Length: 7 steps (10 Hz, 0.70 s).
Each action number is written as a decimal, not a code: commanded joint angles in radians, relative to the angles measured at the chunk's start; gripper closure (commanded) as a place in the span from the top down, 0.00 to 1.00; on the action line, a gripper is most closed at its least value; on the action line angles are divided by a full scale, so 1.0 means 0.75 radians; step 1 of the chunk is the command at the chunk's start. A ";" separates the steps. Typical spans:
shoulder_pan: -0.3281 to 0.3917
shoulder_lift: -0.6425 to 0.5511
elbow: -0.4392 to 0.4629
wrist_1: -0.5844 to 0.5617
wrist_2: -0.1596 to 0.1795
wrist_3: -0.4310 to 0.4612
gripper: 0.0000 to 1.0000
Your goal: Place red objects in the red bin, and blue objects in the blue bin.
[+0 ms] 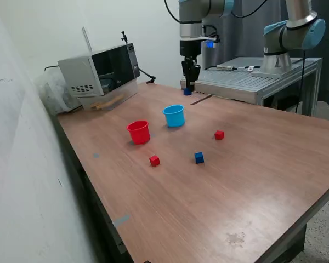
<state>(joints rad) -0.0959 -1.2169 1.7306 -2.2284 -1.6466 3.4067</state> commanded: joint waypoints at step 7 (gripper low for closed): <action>-0.314 0.140 -0.037 0.006 0.005 -0.077 0.00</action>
<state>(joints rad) -0.3265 -1.1220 1.7009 -2.2238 -1.6440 3.3508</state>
